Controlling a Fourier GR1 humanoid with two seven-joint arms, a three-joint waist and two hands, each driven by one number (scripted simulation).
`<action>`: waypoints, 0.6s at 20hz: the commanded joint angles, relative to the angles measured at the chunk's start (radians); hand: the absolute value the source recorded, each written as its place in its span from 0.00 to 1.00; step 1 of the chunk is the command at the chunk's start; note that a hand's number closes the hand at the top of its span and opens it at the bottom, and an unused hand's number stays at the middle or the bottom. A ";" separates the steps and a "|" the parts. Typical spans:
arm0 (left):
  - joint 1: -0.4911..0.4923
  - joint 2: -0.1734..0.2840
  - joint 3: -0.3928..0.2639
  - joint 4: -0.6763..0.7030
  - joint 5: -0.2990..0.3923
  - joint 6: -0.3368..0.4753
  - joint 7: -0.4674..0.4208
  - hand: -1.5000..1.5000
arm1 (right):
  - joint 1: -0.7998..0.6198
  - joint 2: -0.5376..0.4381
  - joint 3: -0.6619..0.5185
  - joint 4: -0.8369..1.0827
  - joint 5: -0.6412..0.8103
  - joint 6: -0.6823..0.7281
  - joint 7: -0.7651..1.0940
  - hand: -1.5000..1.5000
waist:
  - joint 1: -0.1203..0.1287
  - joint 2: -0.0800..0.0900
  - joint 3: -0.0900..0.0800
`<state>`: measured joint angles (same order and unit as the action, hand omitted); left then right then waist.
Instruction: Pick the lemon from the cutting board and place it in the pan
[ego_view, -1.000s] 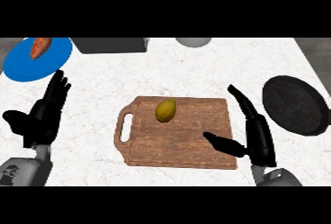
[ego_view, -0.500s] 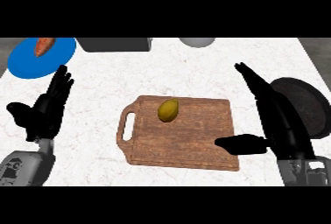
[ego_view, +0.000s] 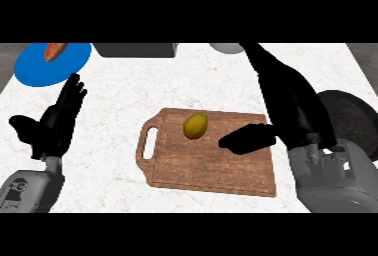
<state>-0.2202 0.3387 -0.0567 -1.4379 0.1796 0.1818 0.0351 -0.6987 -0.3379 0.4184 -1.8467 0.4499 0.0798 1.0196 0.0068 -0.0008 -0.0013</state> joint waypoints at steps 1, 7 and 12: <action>-0.039 -0.030 -0.014 -0.026 -0.035 0.036 0.057 0.50 | -0.068 0.113 -0.005 0.146 -0.003 0.010 -0.035 0.00 | 0.004 0.002 0.001; -0.002 -0.030 0.018 -0.039 -0.034 -0.006 0.036 0.50 | -0.095 0.237 0.028 0.177 0.058 0.065 0.056 0.00 | -0.001 0.000 0.001; -0.016 -0.051 0.035 0.050 -0.045 -0.022 -0.029 0.50 | -0.072 0.258 -0.013 0.274 0.084 0.076 0.040 0.00 | -0.005 0.002 0.001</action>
<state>-0.2289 0.2929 -0.0430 -1.4382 0.1345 0.1812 0.0421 -0.7555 -0.1015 0.4438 -1.6415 0.5323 0.1100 1.0271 0.0041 -0.0004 -0.0007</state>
